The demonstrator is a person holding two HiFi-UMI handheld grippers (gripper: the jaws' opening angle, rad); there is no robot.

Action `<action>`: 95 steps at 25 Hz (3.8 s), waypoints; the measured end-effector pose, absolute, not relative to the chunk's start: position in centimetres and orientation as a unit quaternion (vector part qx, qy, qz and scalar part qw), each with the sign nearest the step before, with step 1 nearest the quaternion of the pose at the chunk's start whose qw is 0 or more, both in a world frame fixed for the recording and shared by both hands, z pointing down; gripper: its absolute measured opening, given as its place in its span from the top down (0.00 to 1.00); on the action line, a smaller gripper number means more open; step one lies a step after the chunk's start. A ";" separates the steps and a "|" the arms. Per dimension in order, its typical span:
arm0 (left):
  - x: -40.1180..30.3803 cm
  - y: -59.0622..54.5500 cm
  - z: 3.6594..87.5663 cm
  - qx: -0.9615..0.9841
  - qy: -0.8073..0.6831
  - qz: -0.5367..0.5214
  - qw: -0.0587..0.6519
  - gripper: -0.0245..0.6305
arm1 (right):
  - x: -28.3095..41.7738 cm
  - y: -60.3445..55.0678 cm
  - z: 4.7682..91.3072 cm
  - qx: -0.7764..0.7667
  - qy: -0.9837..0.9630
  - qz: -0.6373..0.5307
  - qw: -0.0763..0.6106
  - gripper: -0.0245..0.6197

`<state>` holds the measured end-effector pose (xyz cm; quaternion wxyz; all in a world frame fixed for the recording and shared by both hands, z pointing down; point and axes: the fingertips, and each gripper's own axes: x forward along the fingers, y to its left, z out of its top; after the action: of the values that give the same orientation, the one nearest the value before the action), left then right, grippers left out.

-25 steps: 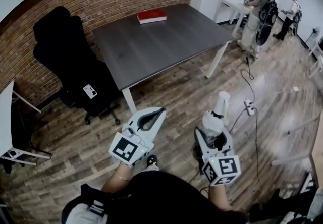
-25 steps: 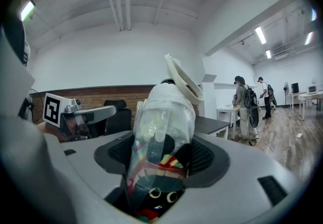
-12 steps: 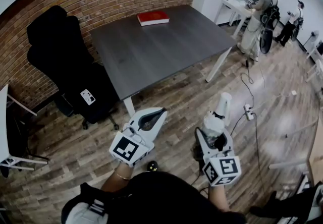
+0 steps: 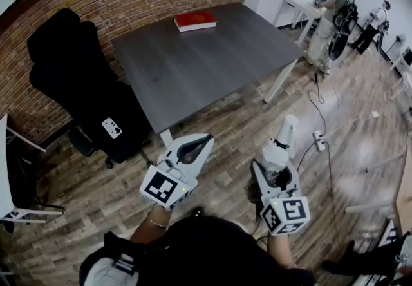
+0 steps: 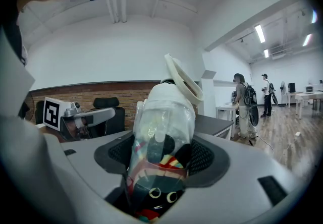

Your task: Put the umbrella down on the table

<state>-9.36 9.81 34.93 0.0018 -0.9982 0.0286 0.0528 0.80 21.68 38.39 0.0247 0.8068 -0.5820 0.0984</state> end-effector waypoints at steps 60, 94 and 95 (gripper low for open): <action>11.1 -9.6 34.0 -0.958 0.284 -0.018 0.041 0.96 | 26.8 -4.9 38.7 0.633 -0.763 0.126 0.016 0.52; 16.8 -17.1 36.0 -0.946 0.322 -0.027 0.029 0.96 | 32.7 -13.1 41.2 0.595 -0.789 0.149 0.025 0.52; 17.0 -17.7 36.0 -0.946 0.323 -0.025 0.028 0.96 | 32.8 -13.7 41.2 0.595 -0.789 0.149 0.026 0.52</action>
<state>16.96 -17.72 36.00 0.0284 -0.9457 0.3228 -0.0253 32.75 -13.73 41.21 0.0262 0.5948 -0.7894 0.1495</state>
